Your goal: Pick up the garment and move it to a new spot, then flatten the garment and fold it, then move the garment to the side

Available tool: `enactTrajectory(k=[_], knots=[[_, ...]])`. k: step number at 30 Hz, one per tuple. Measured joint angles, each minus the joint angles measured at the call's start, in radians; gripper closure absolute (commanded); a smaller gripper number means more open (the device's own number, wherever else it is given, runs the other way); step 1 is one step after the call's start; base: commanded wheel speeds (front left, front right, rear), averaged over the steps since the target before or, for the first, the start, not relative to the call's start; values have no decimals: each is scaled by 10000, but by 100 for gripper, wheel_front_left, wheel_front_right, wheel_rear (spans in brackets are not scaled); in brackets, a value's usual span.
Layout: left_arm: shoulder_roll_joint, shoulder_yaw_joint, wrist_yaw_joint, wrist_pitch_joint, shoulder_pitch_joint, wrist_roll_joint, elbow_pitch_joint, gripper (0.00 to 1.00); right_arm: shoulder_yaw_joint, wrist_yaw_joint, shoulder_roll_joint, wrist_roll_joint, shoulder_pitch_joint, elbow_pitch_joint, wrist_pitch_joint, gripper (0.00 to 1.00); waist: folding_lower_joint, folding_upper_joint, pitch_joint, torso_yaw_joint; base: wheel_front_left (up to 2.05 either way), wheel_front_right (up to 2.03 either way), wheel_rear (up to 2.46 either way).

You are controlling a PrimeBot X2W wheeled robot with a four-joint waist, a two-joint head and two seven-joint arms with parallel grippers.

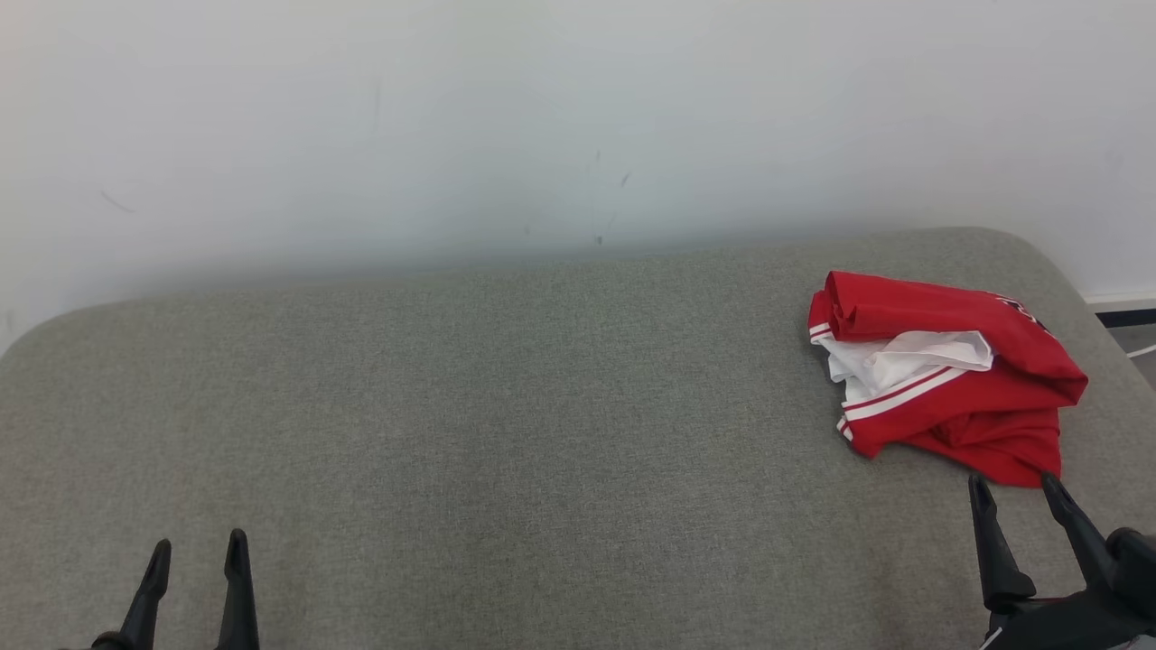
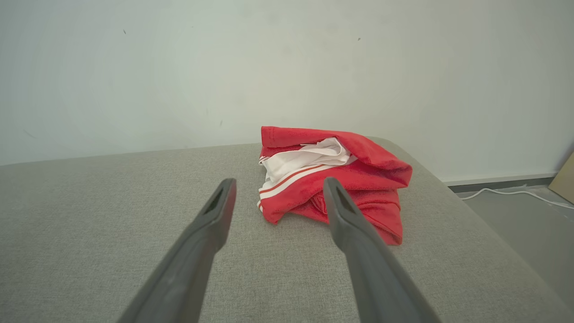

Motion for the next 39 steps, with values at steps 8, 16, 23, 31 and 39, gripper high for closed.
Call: enactTrajectory(k=[8,16,23,31,39], knots=[[157,6,205,182,159,464,-121,0,-23,-40,44,-213,24,-102,-153,0,0,0,53,28,0,0,0],[215,-13,345,309,156,644,-313,0,-73,-42,69,-366,28,-113,-240,0,0,1,106,87,0,0,0],[215,-6,349,387,155,658,-364,0,-100,-42,151,-460,62,-186,-245,0,0,1,135,140,0,0,0],[217,17,353,435,154,658,-433,0,-111,-44,244,-531,130,-190,-249,0,0,1,151,185,0,0,0],[-134,-42,334,449,223,554,31,100,58,-33,644,-516,356,270,-184,100,1,1,146,189,0,0,0]])
